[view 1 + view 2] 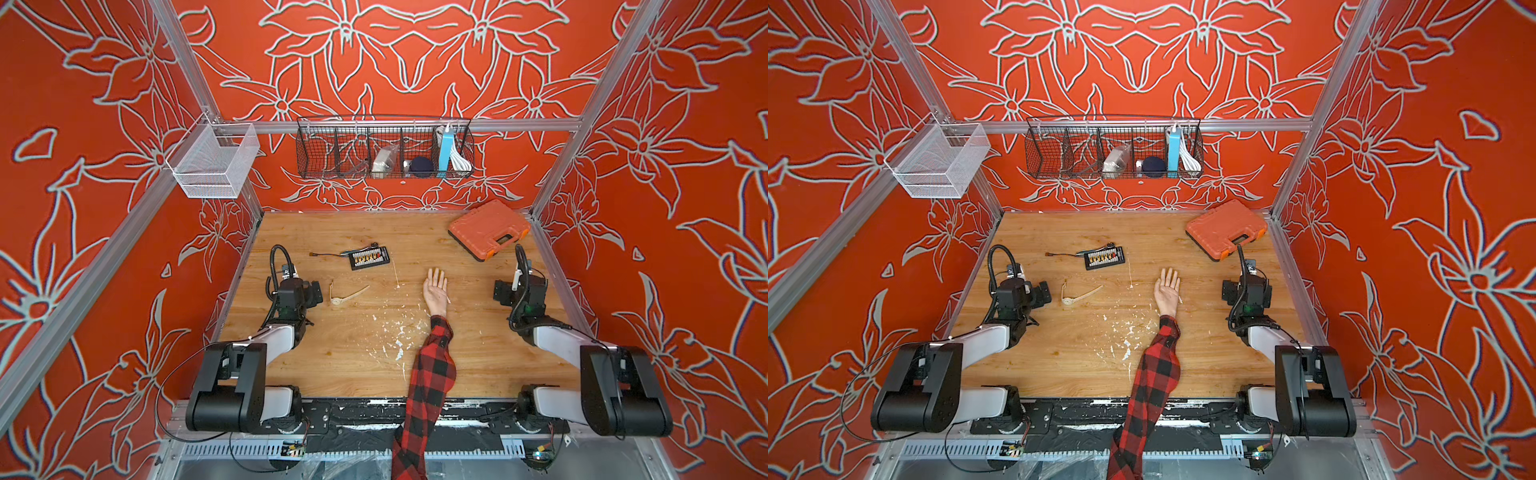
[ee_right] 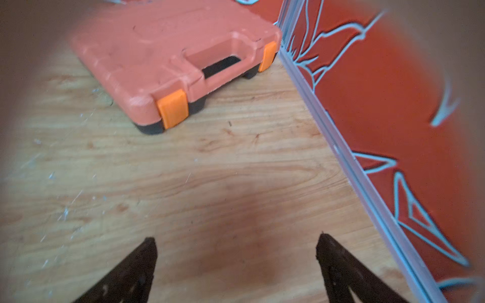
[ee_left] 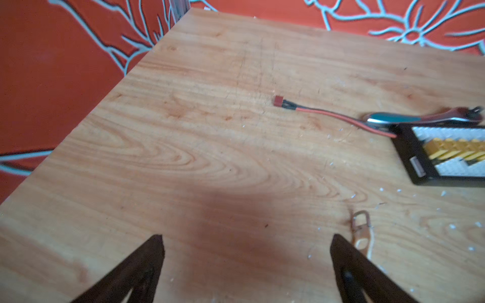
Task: Take off the watch
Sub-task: Reset both arms
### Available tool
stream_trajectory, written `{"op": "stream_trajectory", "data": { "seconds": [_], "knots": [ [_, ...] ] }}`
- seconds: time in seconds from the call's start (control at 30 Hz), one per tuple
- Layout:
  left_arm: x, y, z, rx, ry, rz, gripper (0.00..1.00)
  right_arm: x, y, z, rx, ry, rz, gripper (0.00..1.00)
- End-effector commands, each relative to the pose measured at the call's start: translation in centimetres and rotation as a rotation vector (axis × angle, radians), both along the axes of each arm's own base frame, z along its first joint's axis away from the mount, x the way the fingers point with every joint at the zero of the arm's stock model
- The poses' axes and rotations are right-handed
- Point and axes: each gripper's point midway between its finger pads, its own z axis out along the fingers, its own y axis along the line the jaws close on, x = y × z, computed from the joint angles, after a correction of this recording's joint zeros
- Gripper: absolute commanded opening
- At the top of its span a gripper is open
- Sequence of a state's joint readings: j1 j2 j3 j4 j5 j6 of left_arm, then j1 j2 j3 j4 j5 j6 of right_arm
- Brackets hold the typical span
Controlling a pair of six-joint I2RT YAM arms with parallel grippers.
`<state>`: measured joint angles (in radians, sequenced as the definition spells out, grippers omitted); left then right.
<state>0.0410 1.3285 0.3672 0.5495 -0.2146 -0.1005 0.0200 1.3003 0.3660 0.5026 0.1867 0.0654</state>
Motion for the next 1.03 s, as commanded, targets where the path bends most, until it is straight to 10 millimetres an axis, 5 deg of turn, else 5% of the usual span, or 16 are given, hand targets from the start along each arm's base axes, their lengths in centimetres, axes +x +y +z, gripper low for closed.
{"op": "stream_trajectory", "data": {
  "seconds": [0.0,0.13,1.0],
  "knots": [
    [0.5,-1.3,0.6,-0.006,-0.098,-0.079,0.98,1.5,1.4,2.0,-0.006,-0.131,0.093,0.96],
    [0.8,-2.3,0.0,-0.003,-0.093,-0.141,0.98,1.6,1.5,0.6,-0.015,-0.118,0.094,0.98],
    [1.0,-2.5,-0.1,0.02,-0.083,-0.142,0.98,1.7,1.5,0.8,-0.03,-0.131,0.083,0.98]
  ]
}}
